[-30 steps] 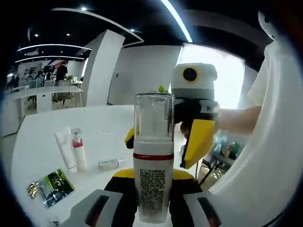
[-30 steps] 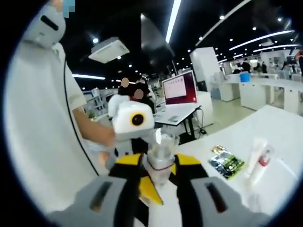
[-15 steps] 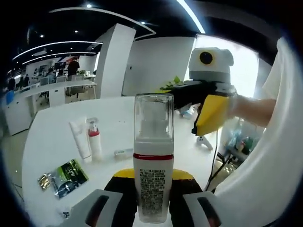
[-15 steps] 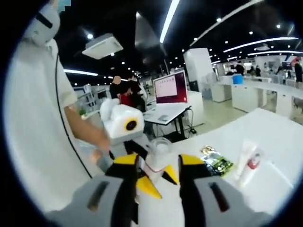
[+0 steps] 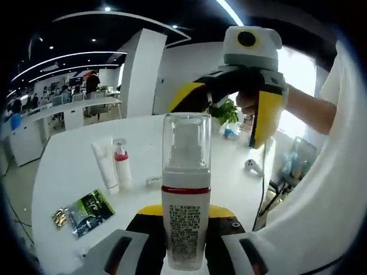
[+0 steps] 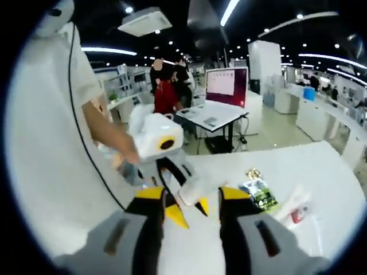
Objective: Arrange the skincare products in the storage area until every visible bottle or jar stands upright without overlapping.
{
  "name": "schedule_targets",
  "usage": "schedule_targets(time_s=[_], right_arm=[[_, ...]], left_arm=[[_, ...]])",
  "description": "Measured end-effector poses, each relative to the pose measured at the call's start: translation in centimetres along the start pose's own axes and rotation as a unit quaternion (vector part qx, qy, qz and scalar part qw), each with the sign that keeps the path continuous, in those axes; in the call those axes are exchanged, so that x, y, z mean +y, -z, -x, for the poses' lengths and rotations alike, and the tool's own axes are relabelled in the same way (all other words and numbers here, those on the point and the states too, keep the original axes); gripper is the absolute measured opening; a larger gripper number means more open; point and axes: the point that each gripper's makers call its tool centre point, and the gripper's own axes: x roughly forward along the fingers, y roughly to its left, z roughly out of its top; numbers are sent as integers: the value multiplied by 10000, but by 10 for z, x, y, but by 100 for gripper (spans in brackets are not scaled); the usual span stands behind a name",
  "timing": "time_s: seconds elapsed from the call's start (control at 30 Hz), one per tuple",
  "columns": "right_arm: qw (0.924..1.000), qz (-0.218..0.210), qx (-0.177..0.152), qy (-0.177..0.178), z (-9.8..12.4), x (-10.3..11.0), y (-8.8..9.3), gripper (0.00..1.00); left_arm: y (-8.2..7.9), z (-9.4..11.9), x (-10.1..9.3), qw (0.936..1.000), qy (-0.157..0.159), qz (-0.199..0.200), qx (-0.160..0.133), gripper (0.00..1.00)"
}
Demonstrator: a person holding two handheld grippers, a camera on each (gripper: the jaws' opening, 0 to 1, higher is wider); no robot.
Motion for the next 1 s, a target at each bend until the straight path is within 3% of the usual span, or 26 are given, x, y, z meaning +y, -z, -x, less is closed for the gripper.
schedule_targets(time_s=[0.1, 0.17, 0.27, 0.43, 0.5, 0.57, 0.8, 0.9, 1.0], right_arm=[[9972, 288, 218, -658, -3, 16, -5, 36], [9940, 411, 485, -892, -2, 22, 0, 36], [9896, 735, 778, -960, -5, 19, 5, 34], [9826, 853, 1105, -1225, -11, 23, 10, 31], [9815, 776, 1127, -1339, -13, 26, 10, 28], [9792, 980, 1220, -1291, -17, 23, 11, 22], [9738, 990, 1395, -1497, -24, 32, 9, 21], [9725, 1006, 1479, -1489, -29, 33, 9, 20], [9725, 980, 1577, -1407, -33, 27, 11, 20]], left_arm=[[5, 0, -9, 9997, 172, -150, 36, 24], [7, 0, -14, 9993, 294, -222, 48, 24], [9, 1, -20, 9986, 408, -315, 75, 24], [8, 2, -25, 9979, 558, -334, 10, 24], [8, 3, -24, 9978, 579, -326, -3, 24], [9, 4, -26, 9974, 629, -356, -3, 24], [17, 10, -28, 9971, 675, -356, -56, 25], [20, 10, -17, 9983, 387, -415, -101, 26], [24, 13, -7, 9994, 234, -160, -173, 27]])
